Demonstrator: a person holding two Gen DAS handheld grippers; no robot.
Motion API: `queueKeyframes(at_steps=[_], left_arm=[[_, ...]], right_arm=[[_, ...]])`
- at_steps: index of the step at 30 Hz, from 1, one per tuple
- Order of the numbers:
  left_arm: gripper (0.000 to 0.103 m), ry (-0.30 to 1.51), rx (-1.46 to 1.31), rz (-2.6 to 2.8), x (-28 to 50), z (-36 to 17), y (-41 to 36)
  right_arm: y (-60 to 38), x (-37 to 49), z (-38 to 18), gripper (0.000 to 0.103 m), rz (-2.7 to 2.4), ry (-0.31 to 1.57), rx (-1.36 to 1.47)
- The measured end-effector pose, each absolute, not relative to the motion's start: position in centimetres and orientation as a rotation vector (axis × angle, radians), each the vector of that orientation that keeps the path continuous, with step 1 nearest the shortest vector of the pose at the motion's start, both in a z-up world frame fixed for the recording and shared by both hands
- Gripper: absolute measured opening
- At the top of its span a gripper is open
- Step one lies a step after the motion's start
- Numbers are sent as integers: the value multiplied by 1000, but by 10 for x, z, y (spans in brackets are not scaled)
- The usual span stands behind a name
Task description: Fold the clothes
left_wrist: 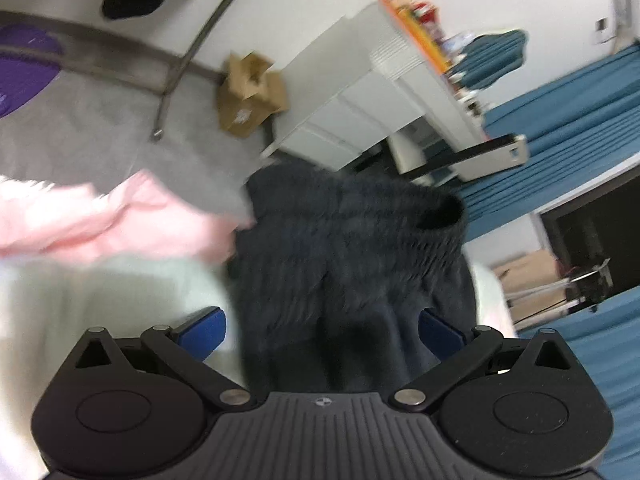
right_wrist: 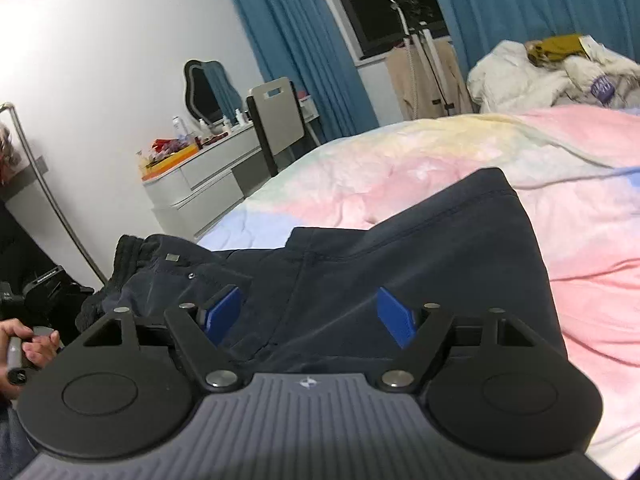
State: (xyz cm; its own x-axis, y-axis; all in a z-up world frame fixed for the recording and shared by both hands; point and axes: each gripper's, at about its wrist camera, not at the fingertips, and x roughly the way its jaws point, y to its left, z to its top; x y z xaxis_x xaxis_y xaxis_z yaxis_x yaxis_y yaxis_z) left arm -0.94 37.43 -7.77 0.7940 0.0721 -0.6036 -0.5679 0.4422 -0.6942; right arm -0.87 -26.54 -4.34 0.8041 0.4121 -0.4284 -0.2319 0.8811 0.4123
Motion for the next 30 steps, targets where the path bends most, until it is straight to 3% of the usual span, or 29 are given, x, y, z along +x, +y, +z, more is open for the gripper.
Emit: queueKeyframes(at_steps=[4,6,7,9,11,14,24,30], left_arm=[[97,538,-1016,410,9,-88,381],[87,536,-981,429,15,-91,380],[75,538,-956,444,19,-92,378],[65,528,-912,449,25,-92,374],[43,481,-889,424,22,-82,367],[27,400,-849,371,19,-57,353],[24,163,-492,127,16,80,180],[23,105,-332,-25,20,125,45]], right_arm=[[-268,1,-51,77,354,566,395],[-268,5,-53,77,351,574,399],[-269,6,-53,77,344,571,395],[-271,7,-50,77,327,556,392],[-278,8,-44,77,308,528,400],[-293,7,-33,78,275,480,417],[-362,-16,-14,78,147,349,556],[-397,-34,-6,79,105,267,601]])
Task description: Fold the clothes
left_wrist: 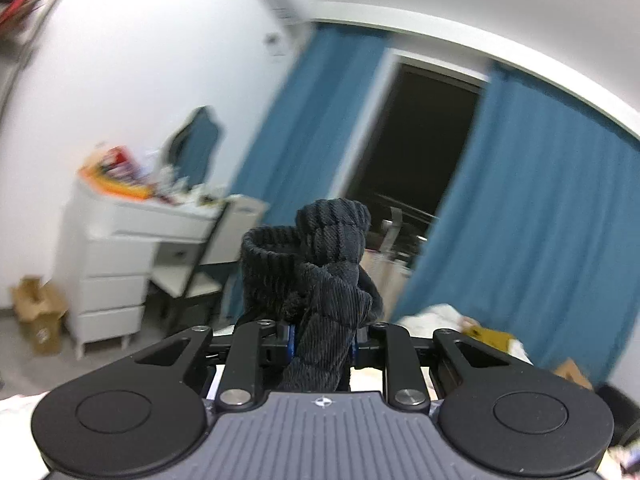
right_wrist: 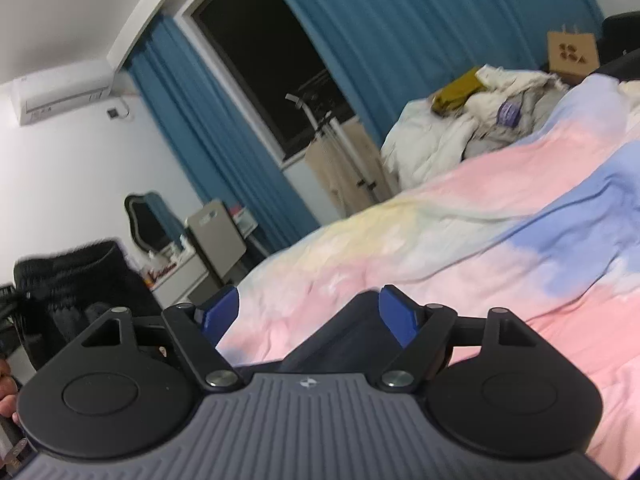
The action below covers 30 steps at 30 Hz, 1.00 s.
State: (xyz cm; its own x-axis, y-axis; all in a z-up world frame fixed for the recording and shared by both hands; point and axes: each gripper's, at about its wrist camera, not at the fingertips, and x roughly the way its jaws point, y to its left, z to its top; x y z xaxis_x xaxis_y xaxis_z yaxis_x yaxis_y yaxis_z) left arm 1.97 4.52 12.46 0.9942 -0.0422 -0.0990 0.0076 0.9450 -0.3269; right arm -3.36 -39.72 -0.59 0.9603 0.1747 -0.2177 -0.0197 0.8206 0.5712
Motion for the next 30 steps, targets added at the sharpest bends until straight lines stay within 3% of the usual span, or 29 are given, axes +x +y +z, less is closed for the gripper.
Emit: queueKeyframes(at_steps=[5,12,17,21,24,26,28,30], left_arm=[[23,98,-190,-122,22,105,-73],[23,192,40,-233,19,16,-202],[25,264,176,-269,15,-54,-261],[28,230,231,-256,15,-70,-273],[46,243,240,-269,13,-72,-267],[76,251,243,-291,9,-70,-262],[92,244,252,-317,1,-68,-260],[93,247,260,-357,-6,-65,-254]], right_arm=[[-435,-45,-3,80,36,195,620],[-481,-48,-14,81,-40,145,661],[-494,-35,-30,81,-17,190,691],[-493,-24,-40,81,21,242,694],[-488,-21,-42,81,46,266,693],[-486,-21,-42,81,62,275,690],[-484,-21,-42,81,84,287,692],[-481,-21,-43,81,103,304,696]])
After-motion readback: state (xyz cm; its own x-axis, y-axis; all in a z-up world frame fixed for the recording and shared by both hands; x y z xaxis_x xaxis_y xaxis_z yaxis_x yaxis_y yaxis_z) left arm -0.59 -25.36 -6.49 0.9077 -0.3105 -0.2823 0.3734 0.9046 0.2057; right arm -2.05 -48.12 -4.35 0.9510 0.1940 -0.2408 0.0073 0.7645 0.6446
